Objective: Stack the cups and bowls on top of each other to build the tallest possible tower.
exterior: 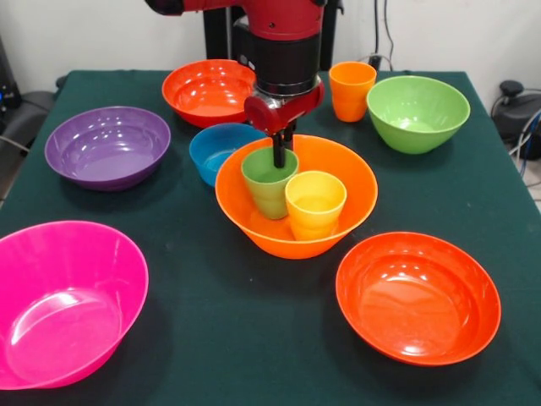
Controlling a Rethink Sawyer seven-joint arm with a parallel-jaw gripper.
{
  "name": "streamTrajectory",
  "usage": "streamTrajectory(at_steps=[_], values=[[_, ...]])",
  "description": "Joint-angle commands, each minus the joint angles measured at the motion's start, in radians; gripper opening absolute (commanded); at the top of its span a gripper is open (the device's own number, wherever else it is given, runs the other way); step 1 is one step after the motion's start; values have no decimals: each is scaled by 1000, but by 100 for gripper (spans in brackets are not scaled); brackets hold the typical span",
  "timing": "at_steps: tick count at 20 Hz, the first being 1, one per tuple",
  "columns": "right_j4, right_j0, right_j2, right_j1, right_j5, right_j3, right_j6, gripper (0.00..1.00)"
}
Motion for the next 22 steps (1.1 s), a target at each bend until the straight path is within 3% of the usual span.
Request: streamTrajectory(at_steps=[1,21,22], values=[[-36,71,-76,14,-17,-40,133,0],[-10,75,-92,28,-56,-32,122,0],[-6,73,-92,30,-57,-31,120,100]])
